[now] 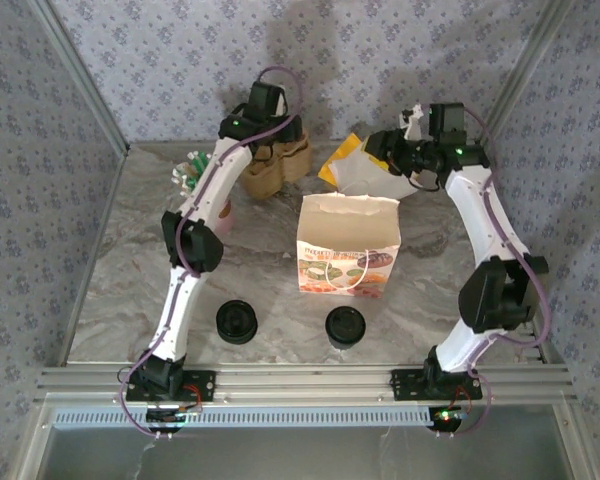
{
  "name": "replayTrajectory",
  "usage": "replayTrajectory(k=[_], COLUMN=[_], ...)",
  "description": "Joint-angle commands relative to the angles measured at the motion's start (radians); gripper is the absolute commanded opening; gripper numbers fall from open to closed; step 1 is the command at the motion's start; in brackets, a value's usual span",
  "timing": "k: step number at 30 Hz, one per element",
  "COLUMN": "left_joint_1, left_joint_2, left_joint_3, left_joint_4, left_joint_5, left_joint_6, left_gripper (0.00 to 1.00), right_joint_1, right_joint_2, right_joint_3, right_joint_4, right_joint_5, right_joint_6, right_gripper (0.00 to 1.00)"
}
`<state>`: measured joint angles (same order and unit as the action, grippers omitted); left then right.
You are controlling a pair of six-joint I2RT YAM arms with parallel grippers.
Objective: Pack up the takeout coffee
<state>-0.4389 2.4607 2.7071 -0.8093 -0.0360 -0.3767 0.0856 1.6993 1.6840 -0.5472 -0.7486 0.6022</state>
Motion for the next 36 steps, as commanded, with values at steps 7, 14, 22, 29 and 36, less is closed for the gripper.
replayTrajectory(k=[7,14,22,29,36], left_joint_1=[0.03,0.036,0.035,0.035,0.035], left_joint_2=[-0.113,-0.218,-0.375,-0.45,-0.472], left_joint_3=[0.023,-0.02,-0.17,-0.283,-0.317], left_joint_4=[-0.121,-0.178,-0.176,-0.185,-0.204], left_joint_5=[0.002,-0.008,-0.064,-0.097,-0.094], left_joint_6=[-0.149,-0.108,-0.054,-0.041,-0.038], left_gripper=[0.67,0.73,0.77,0.77,0.78], right_joint_1=[0.04,0.075,0.076,0.102,0.162], right_joint_2=[0.3,0.589,0.849,0.957,1.001], right_joint_3=[0.338,0.667,0.915,0.984,0.994], right_joint_4=[0.015,0.005,0.169,0.353,0.397], right_joint_5=[-0.052,-0.106,-0.236,-0.228,-0.16], right_joint_6=[-0.011,0.035,0.144,0.238,0.211], right_gripper=[0.44,0.44,0.46,0.47,0.48])
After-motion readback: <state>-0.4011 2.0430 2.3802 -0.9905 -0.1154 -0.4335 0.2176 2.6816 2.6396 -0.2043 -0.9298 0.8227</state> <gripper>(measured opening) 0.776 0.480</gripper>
